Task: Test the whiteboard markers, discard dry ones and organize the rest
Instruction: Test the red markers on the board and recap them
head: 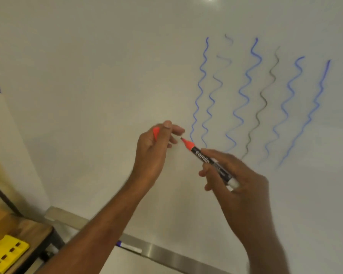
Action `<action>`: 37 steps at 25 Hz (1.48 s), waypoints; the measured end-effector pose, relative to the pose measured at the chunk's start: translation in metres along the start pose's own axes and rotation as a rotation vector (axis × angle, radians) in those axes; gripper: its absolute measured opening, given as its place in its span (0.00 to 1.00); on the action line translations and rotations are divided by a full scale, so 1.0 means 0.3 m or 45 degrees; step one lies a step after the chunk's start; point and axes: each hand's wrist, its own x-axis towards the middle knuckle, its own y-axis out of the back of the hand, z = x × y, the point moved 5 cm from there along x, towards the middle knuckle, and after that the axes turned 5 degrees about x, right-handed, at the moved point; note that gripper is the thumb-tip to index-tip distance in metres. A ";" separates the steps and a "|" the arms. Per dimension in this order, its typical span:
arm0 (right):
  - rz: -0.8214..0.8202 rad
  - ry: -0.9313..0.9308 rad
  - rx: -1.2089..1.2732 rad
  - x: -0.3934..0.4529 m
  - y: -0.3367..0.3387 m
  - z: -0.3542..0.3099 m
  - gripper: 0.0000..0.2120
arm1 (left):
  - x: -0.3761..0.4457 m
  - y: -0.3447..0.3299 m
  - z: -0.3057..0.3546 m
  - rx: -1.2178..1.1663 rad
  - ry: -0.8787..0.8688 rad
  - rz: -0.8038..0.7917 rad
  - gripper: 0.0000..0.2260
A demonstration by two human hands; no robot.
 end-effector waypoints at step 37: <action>0.638 0.479 -0.505 0.298 -0.279 0.037 0.12 | 0.460 0.026 0.135 1.215 -1.204 0.449 0.22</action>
